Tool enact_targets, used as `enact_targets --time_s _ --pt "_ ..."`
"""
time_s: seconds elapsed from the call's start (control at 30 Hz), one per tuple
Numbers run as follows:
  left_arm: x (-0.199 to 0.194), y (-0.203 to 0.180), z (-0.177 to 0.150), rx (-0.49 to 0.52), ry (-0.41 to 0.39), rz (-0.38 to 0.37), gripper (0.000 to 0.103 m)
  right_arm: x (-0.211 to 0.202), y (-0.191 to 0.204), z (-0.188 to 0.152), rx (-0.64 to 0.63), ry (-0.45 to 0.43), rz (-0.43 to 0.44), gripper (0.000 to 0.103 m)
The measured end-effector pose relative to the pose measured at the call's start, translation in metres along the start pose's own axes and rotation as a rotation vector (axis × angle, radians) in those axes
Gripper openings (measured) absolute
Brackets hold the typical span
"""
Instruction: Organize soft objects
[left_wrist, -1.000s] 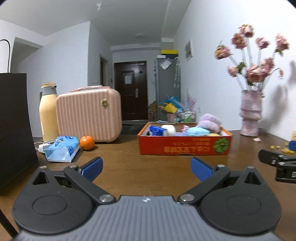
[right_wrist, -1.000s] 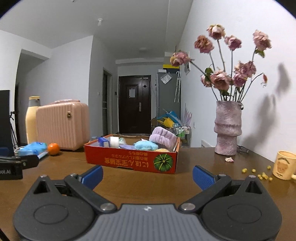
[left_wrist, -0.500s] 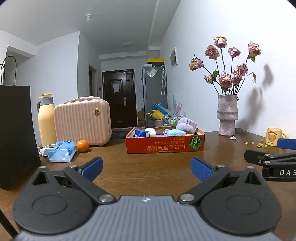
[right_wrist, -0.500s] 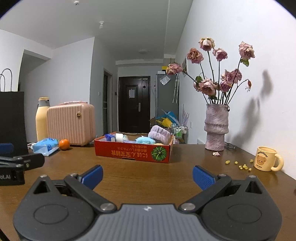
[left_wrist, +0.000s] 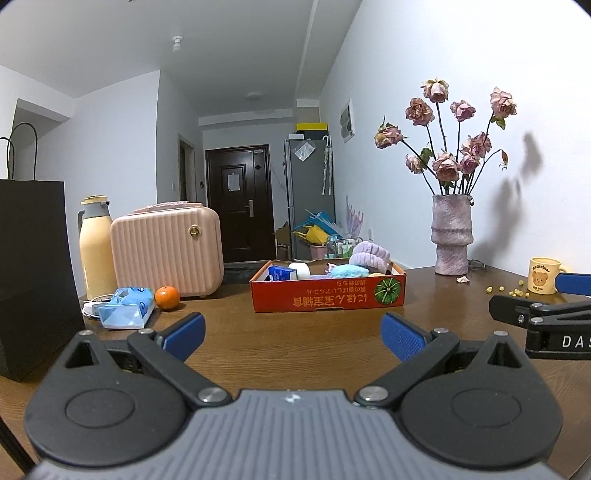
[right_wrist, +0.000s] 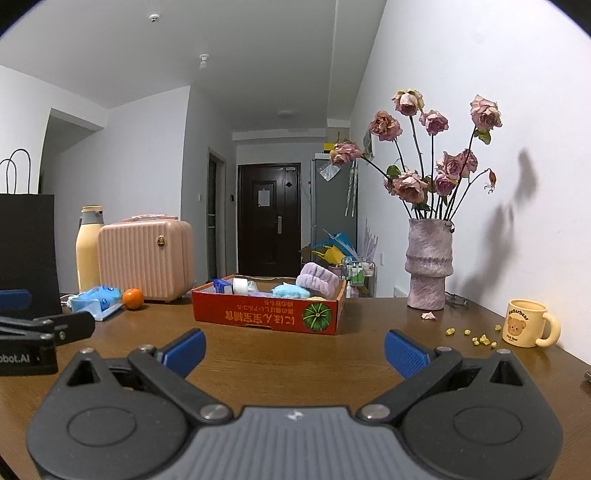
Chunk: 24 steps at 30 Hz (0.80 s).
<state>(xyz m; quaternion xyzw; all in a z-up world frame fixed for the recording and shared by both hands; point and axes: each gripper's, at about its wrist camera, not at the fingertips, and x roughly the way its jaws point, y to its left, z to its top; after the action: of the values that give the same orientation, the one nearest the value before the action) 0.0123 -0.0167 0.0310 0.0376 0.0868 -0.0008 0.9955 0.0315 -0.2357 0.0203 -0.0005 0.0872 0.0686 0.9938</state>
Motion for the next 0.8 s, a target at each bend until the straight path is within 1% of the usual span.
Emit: enact_targets --time_s 0.8 --pt "-0.0012 0.0011 0.0008 -0.002 -0.006 0.004 0.103 -0.0018 0.0014 -0.0016 -0.002 -0.004 -0.005 0.103"
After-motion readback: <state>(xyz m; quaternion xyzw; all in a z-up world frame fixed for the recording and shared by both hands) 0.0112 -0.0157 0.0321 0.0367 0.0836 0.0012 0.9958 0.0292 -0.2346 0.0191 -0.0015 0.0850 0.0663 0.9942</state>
